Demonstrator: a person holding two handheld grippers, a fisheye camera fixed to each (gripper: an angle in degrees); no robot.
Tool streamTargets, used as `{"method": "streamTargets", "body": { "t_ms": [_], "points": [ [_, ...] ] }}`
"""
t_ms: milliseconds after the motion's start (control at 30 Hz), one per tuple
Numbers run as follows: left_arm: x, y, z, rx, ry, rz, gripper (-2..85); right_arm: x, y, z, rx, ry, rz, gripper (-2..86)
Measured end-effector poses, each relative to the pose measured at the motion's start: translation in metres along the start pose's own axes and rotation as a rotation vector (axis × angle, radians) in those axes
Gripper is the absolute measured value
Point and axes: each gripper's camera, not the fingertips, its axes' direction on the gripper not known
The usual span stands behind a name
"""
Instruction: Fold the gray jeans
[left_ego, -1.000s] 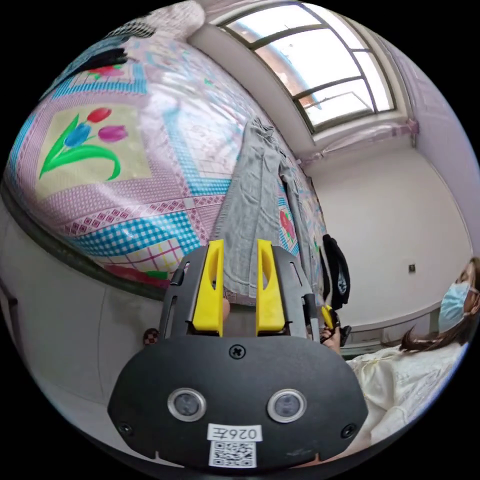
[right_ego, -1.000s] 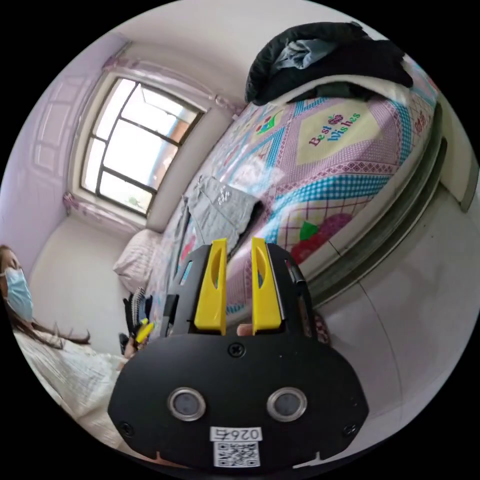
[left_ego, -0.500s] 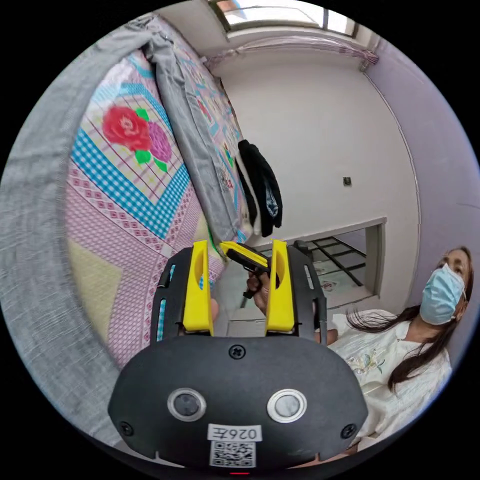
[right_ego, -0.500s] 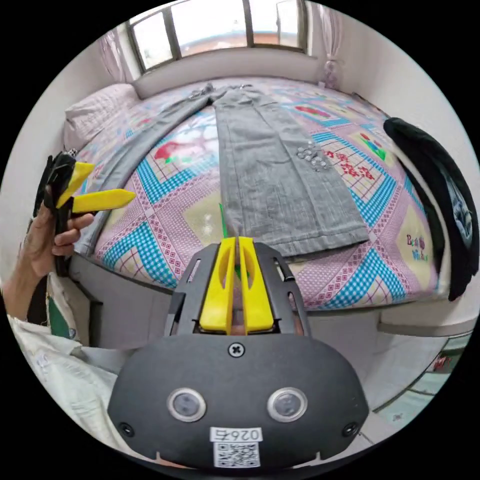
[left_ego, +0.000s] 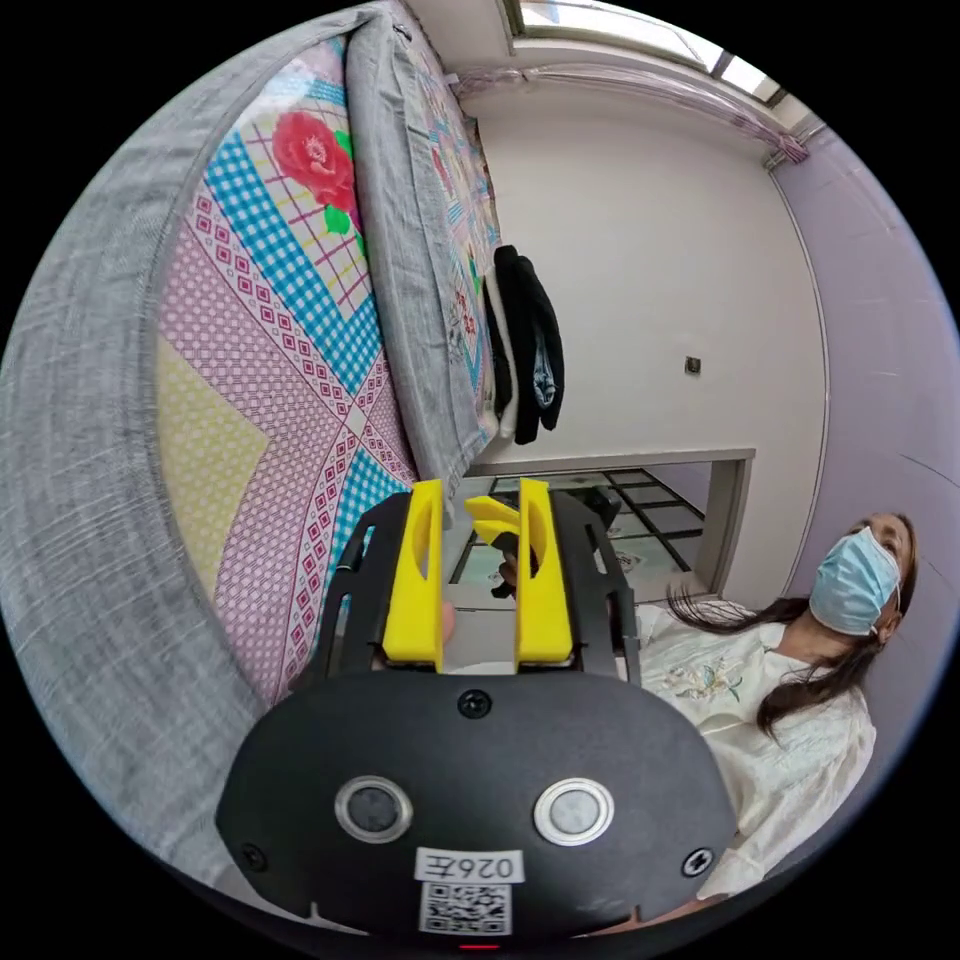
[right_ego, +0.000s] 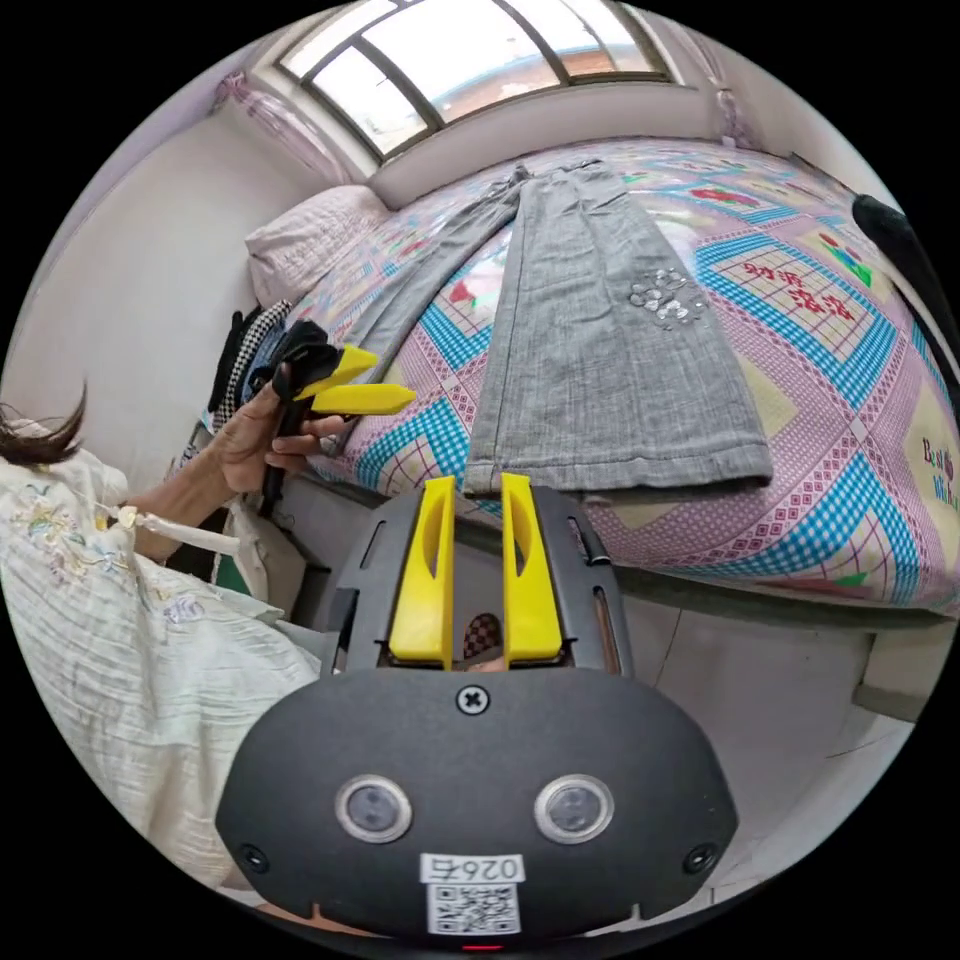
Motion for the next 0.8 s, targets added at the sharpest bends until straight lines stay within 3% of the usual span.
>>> {"method": "streamTargets", "body": {
  "t_ms": [133,367,467,600,667,733,800],
  "points": [
    [0.028,0.040,-0.034,0.158,-0.148,0.074,0.3,0.000,0.037,-0.069,0.143,-0.086,0.032,0.4],
    [0.116,0.122,-0.080,0.462,-0.614,0.232,-0.9,-0.054,0.075,-0.206,0.534,-0.093,-0.050,-0.7],
    [0.190,0.162,-0.082,0.638,-0.825,0.428,-1.0,-0.093,0.088,-0.273,0.734,-0.026,-0.139,-0.1],
    [0.290,0.225,-0.051,0.878,-1.100,0.817,-0.9,-0.134,0.108,-0.342,0.962,-0.077,-0.251,2.2],
    [0.315,0.252,-0.038,1.006,-1.091,0.949,-0.8,-0.165,0.122,-0.375,1.060,-0.132,-0.353,0.3],
    [0.331,0.284,-0.032,1.133,-0.895,1.077,-0.8,-0.191,0.136,-0.393,1.130,-0.135,-0.425,-0.2],
    [0.336,0.296,-0.036,1.099,-0.681,1.157,-0.9,-0.217,0.148,-0.406,1.182,-0.137,-0.495,0.2]
  ]
}}
